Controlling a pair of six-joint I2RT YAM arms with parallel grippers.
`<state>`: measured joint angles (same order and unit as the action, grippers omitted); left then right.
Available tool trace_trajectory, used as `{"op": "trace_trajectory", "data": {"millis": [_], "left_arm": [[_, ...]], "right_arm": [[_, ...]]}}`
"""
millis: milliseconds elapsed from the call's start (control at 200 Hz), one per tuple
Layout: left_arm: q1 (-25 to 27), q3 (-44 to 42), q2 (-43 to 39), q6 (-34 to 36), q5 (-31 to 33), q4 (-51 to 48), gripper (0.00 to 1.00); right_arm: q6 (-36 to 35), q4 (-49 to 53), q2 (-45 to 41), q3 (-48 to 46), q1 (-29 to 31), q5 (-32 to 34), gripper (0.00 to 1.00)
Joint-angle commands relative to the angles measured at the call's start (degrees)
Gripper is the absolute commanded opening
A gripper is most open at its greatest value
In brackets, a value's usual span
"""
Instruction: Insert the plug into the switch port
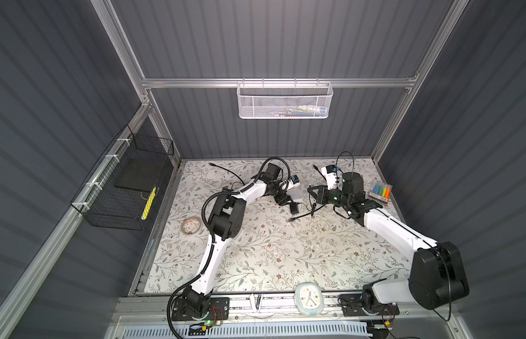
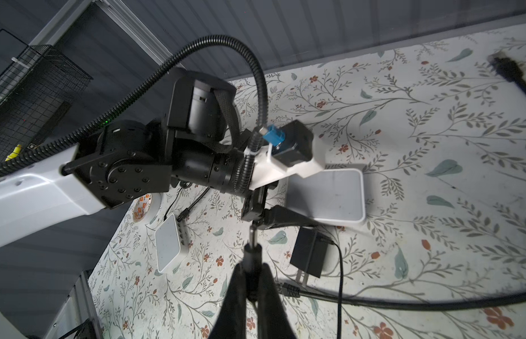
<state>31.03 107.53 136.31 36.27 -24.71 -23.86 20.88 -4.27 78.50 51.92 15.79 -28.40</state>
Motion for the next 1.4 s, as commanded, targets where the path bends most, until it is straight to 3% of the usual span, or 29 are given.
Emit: {"op": "trace_trajectory", "data": {"millis": [0,255,395,680,996,1221,1396], "left_arm": [[-0.48,-8.80,-7.81,1.72,4.70,-0.46,0.73],[-0.44,-30.88,-21.58,-1.48,9.38,3.27,0.74],[-0.40,-36.94,-25.23,-1.73,9.80,4.11,0.76],[0.64,-43.13,-30.51,-2.35,7.62,1.92,0.79],[2.06,-47.99,-38.92,-7.17,16.51,7.18,0.92],[1.41,-49.87,-48.10,-16.46,22.12,8.72,0.93],[1.41,-53.76,-54.01,-25.83,18.39,10.41,0.86]], "right_arm": [[-1.61,2.88,-3.04,-0.68,-0.23,1.41,0.00],[-8.23,13.09,-8.30,4.49,-0.89,6.95,0.00],[-12.06,19.10,-10.04,10.54,-1.51,11.18,0.00],[-16.87,28.69,-13.34,19.49,-1.64,15.85,0.00],[-18.23,32.99,-10.20,17.56,-1.13,10.91,0.00],[-17.69,31.08,-5.19,13.64,1.15,11.51,0.00],[-18.05,31.26,-1.89,14.58,3.66,12.19,0.00]]}}
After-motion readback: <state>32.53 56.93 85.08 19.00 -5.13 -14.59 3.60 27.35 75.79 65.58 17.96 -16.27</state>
